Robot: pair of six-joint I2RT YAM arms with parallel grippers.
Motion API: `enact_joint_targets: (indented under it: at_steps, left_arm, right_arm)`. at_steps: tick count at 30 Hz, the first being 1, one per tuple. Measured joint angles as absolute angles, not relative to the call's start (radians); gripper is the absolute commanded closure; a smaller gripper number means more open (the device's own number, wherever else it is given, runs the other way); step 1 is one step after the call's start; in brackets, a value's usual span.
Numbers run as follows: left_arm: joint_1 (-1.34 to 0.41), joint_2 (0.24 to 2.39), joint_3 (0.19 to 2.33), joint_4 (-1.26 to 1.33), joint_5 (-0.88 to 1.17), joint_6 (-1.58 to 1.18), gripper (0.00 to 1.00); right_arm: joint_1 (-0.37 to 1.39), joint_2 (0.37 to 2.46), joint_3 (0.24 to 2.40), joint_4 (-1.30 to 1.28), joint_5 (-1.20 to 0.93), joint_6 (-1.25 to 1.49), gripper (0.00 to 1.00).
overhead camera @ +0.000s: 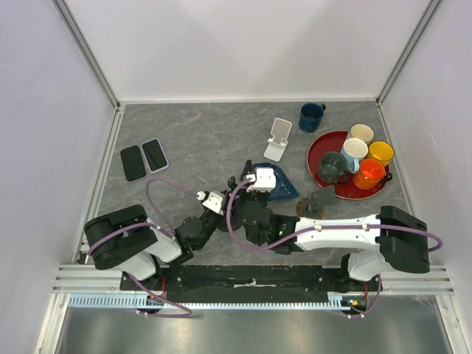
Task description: Remove the phone from the phone stand
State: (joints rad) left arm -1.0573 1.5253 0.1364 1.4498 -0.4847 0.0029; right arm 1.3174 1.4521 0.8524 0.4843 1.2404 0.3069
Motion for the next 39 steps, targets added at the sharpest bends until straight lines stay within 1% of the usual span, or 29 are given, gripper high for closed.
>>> enact_joint_targets:
  at_steps: [6, 10, 19, 24, 27, 31, 33, 36, 37, 39]
  left_arm:
    - [-1.092, 1.533, 0.147, 1.458, -0.516, 0.054, 0.98]
    - [-1.104, 1.536, 0.153, 1.457, -0.519, 0.070, 0.98]
    - [-1.110, 1.540, 0.165, 1.446, -0.523, 0.072, 0.98]
    - [-1.108, 1.541, 0.166, 1.446, -0.527, 0.071, 0.98]
    - [-1.107, 1.542, 0.166, 1.446, -0.531, 0.070, 0.98]
    - [-1.107, 1.542, 0.166, 1.446, -0.534, 0.069, 0.97]
    - [-1.107, 1.539, 0.168, 1.440, -0.534, 0.069, 0.92]
    - [-1.107, 1.520, 0.169, 1.415, -0.533, 0.068, 0.80]
    - [-1.107, 1.510, 0.169, 1.403, -0.531, 0.067, 0.73]
    - [-1.107, 1.489, 0.169, 1.376, -0.526, 0.063, 0.68]
  right_arm:
    - [1.299, 1.452, 0.854, 0.476, 1.219, 0.317, 1.00]
    - [1.295, 1.454, 0.889, 0.516, 1.180, 0.298, 1.00]
    - [1.293, 1.420, 0.963, 0.615, 1.113, 0.109, 1.00]
    - [1.290, 1.321, 0.953, 0.618, 1.123, 0.008, 1.00]
    - [1.289, 1.220, 0.924, 0.597, 1.121, -0.015, 1.00]
    - [1.289, 1.053, 0.877, 0.508, 1.108, -0.002, 1.00]
    - [1.287, 0.986, 0.865, 0.451, 1.091, 0.020, 1.00]
    - [1.286, 0.900, 0.852, 0.348, 1.068, 0.065, 1.00]
    - [1.286, 0.877, 0.847, 0.316, 1.061, 0.078, 1.00]
    - [1.286, 0.839, 0.831, 0.260, 1.045, 0.102, 1.00]
